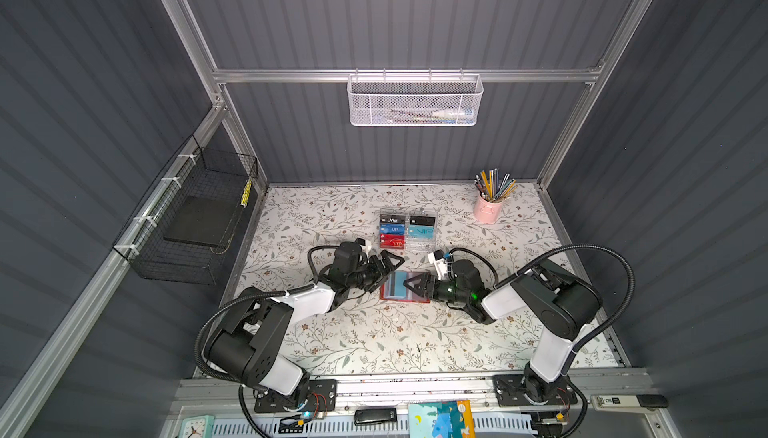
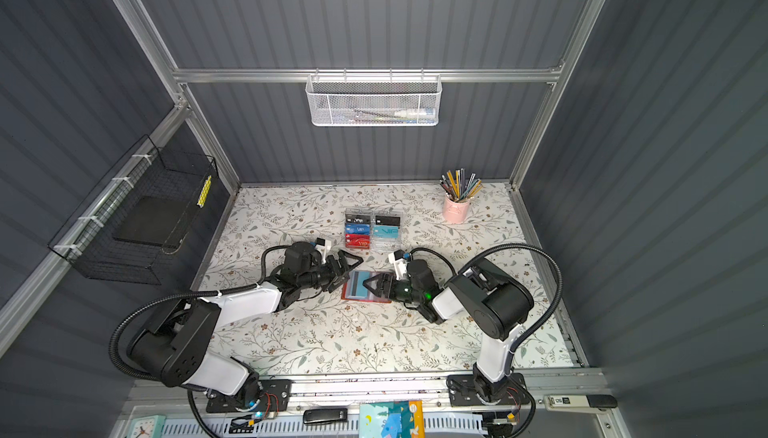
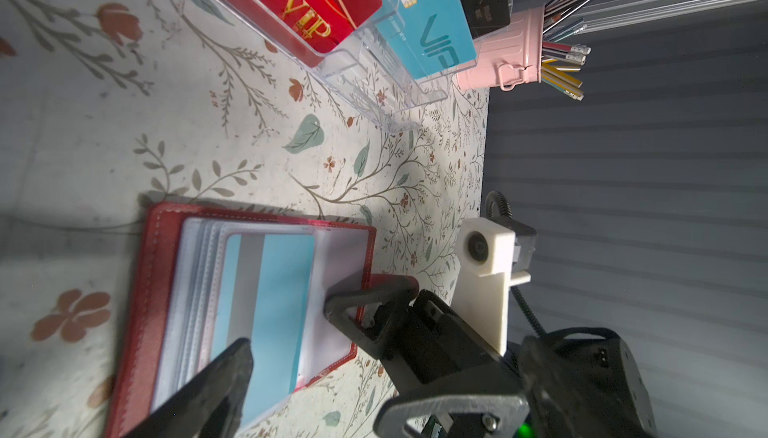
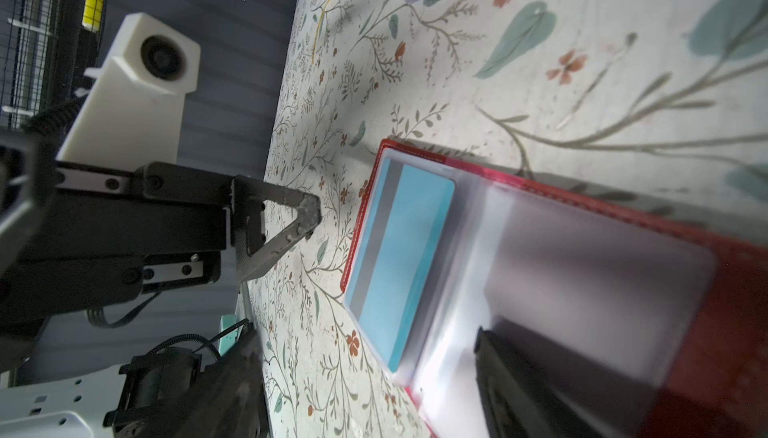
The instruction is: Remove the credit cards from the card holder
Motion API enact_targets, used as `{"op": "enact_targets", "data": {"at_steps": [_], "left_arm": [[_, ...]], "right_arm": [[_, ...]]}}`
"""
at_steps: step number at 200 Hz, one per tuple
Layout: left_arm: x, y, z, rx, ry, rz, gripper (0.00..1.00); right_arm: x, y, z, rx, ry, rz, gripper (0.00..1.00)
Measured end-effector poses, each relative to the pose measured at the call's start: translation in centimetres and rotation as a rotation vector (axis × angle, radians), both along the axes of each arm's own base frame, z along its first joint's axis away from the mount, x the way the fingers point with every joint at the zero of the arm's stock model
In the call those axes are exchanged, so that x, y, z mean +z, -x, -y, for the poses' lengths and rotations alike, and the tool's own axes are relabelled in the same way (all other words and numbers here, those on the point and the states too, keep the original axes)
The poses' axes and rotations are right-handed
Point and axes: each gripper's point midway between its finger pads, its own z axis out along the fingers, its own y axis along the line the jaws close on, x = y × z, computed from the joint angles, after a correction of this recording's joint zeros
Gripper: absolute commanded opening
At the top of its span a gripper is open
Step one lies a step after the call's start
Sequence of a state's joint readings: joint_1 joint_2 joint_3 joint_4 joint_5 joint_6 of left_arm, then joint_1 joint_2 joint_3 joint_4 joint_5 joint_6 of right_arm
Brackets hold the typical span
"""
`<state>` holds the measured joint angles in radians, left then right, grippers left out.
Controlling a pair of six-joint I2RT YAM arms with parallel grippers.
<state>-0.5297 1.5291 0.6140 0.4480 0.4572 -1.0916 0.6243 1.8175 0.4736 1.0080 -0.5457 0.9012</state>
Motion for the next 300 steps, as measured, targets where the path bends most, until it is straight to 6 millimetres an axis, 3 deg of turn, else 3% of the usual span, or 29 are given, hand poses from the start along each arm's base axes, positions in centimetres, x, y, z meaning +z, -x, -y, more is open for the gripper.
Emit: {"op": "enact_targets", "data": {"at_steps": [49, 133, 211, 249, 300], "left_arm": [[-2.3, -0.3, 0.3, -0.004, -0.009, -0.046, 1.00], [-2.5, -0.7, -0.3, 0.017, 0.011, -0.027, 1.00], [-2.5, -0.8, -0.7, 0.020, 0.019, -0.022, 1.00], [-2.6, -0.7, -0.8, 0.019, 0.025, -0.016, 1.00], [-2.6, -0.3, -1.0, 0.014, 0.043, 0.005, 1.00]], "right_arm": [[0.7, 0.6, -0.2, 0.025, -0.073, 0.048, 0.91], [1.0, 1.0, 0.0, 0.031, -0.092, 0.077, 0.93], [1.0, 0.5, 1.5, -0.055, 0.223, 0.220, 0.98], [-0.9, -0.9, 3.2, -0.124, 0.406, 0.243, 0.99], [-1.5, -2.5, 2.3, -0.146, 0.523, 0.312, 0.99]]}}
